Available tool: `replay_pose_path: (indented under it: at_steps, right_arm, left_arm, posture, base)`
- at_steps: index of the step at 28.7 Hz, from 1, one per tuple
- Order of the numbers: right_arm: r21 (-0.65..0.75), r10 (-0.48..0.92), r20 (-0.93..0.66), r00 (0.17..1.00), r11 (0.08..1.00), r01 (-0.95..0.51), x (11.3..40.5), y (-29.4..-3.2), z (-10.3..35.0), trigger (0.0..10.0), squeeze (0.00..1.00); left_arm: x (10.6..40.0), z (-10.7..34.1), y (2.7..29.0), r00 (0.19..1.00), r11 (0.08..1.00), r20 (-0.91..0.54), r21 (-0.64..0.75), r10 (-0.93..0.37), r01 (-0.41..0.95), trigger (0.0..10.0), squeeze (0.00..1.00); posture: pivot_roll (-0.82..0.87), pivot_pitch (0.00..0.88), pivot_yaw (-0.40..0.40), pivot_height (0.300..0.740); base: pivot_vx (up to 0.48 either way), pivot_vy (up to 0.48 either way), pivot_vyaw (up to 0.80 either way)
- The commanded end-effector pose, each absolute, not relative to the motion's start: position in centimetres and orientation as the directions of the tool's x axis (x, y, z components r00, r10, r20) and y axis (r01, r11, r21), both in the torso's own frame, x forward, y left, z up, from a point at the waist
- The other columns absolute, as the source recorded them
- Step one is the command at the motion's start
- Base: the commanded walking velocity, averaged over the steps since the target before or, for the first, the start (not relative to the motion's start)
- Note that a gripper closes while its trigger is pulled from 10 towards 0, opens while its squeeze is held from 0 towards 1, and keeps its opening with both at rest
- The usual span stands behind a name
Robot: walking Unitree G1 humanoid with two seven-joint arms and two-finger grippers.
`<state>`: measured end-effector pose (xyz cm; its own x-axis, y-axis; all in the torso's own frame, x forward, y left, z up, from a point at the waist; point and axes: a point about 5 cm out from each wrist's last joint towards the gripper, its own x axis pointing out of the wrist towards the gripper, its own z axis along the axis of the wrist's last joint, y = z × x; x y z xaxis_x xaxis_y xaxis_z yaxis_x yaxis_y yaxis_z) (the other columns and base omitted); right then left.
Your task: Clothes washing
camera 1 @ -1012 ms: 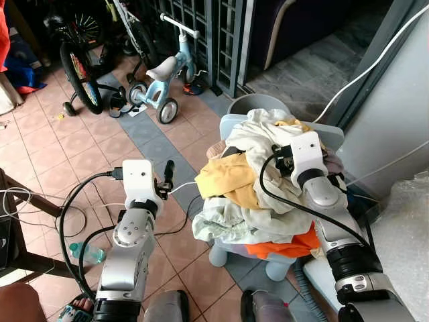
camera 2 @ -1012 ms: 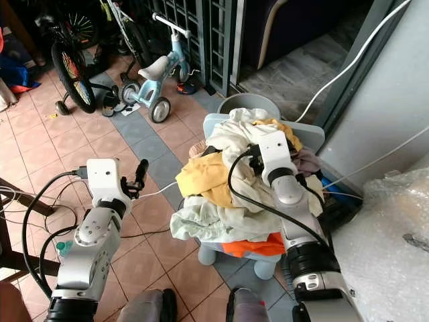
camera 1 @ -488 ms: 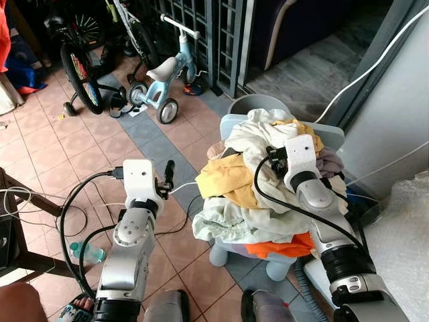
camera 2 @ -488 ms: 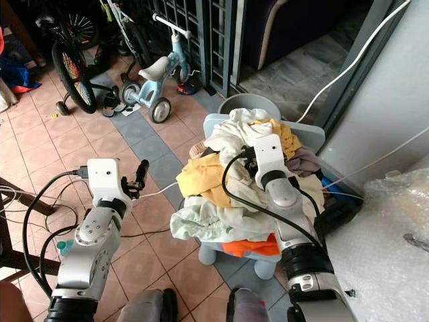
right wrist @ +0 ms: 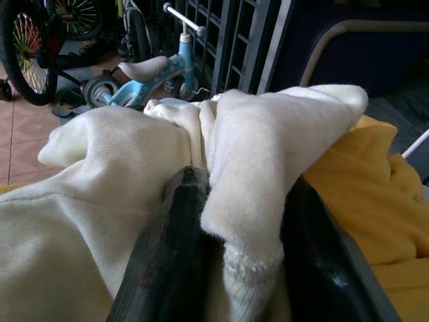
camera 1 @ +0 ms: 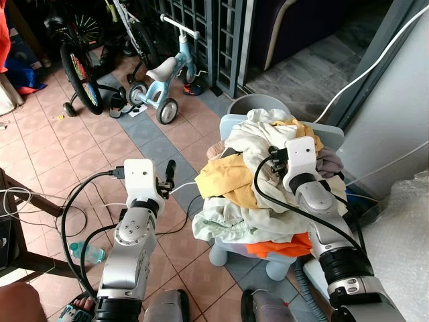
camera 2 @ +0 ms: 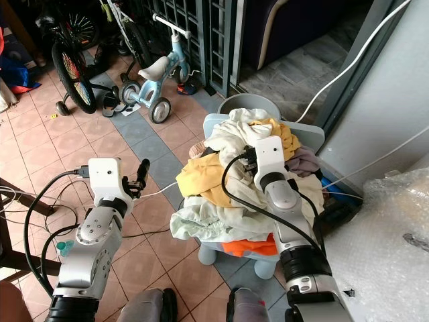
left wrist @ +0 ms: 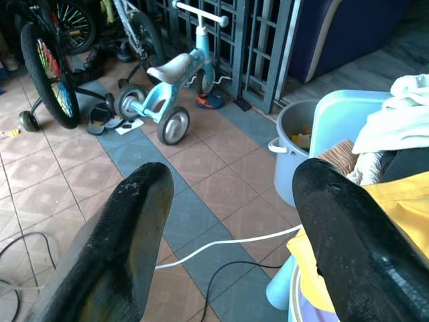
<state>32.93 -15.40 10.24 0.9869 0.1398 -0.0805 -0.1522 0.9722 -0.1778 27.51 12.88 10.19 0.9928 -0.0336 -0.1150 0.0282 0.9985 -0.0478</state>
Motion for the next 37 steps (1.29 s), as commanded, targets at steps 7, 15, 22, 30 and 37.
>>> replay_pose_path:
  at_steps: [7,15,22,30,37]
  right_arm:
    - [-0.051,0.127,0.033,0.991,0.991,-0.125,32.6,-15.4,11.9,0.0,0.0]
    - [0.077,0.099,0.205,0.974,0.99,-0.117,33.3,-14.8,17.0,0.0,0.0]
    - [0.095,0.116,0.339,0.934,0.983,-0.157,33.2,-14.7,20.9,0.0,0.0]
    - [0.123,0.291,0.297,0.909,0.933,-0.339,30.1,-16.8,20.1,0.0,0.0]
    - [0.182,0.363,0.065,0.929,0.911,-0.369,25.7,-22.0,16.1,0.0,0.0]
  left_arm:
    - [27.5,9.9,13.3,0.991,0.999,-0.133,-0.038,-0.002,-0.003,10.0,0.0]
    - [27.4,10.0,13.4,0.992,0.999,-0.127,-0.047,-0.009,0.003,10.0,0.0]
    - [27.5,10.2,13.3,0.993,0.999,-0.12,-0.047,-0.009,0.003,10.0,0.0]
    - [27.3,10.0,13.6,0.992,0.999,-0.125,-0.035,-0.004,0.0,10.0,0.0]
    - [27.7,10.0,13.1,0.992,0.999,-0.125,-0.037,-0.03,0.025,10.0,0.0]
  posture:
    - [-0.02,0.111,0.06,0.74]
    - [-0.02,0.11,0.065,0.74]
    - [-0.01,0.105,0.066,0.74]
    - [-0.03,0.112,0.069,0.74]
    - [-0.06,0.114,0.079,0.74]
  base:
    - [0.0,0.0,0.0]
    - [0.0,0.0,0.0]
    - [0.0,0.0,0.0]
    - [0.0,0.0,0.0]
    - [0.0,0.0,0.0]
